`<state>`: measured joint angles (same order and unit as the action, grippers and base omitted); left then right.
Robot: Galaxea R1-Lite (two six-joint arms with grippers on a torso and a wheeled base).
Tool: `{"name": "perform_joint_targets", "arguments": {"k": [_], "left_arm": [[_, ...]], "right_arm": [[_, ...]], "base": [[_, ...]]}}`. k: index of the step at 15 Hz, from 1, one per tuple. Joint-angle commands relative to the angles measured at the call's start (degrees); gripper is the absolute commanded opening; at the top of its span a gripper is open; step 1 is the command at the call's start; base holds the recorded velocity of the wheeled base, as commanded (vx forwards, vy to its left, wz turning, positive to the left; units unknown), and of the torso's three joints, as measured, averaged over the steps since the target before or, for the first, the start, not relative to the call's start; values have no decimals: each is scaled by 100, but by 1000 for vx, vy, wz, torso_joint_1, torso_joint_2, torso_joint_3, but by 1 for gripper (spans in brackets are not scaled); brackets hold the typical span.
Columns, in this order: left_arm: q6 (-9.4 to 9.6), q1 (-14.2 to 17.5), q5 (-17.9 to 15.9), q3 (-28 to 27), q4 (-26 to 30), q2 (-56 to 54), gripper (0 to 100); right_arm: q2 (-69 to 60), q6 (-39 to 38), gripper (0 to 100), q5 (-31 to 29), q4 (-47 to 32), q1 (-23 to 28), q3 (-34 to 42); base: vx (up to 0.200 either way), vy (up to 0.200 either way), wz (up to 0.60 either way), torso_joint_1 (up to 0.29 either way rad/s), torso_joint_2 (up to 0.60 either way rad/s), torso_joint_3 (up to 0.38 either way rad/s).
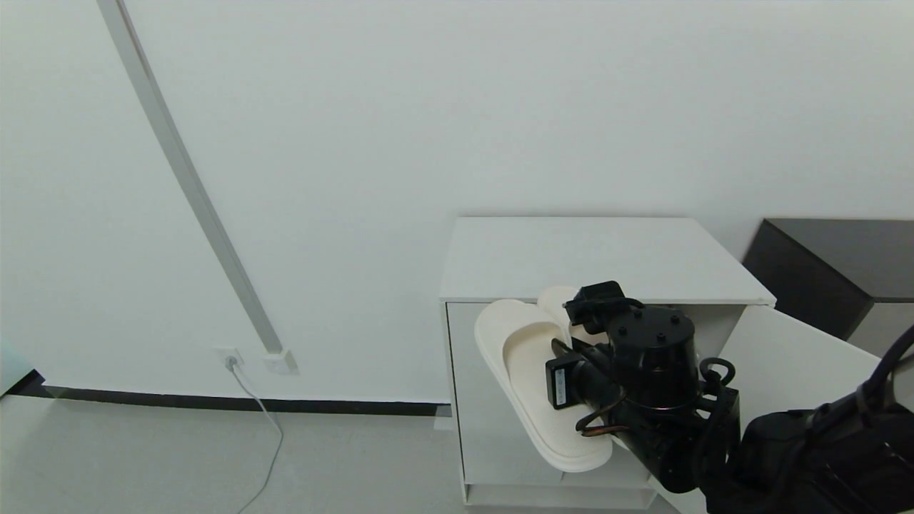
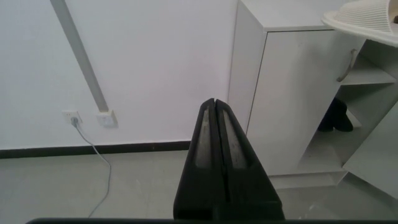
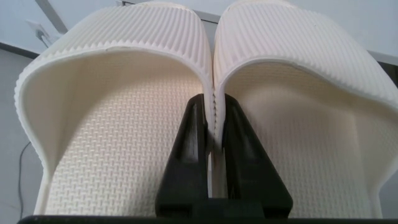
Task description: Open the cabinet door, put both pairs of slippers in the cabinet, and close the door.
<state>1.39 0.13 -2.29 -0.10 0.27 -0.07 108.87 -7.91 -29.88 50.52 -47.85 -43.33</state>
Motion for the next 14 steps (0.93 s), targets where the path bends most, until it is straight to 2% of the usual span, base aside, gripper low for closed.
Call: {"name": "perform_joint_targets", "arguments": {"k": [1,11,14], "left_arm": [[2,4,1,1,0,7,0],[2,4,1,1,0,7,0],[2,4,1,1,0,7,0]], "right_arm": [[29,0,0,0,2,4,0],[20,-17,0,-203,11,-58,114],[29,0,0,-203,239,-128,263]], "base": [[0,-200,0,-2,2,2],[0,-200,0,2,1,4],[0,-200,0,4,4,2]]}}
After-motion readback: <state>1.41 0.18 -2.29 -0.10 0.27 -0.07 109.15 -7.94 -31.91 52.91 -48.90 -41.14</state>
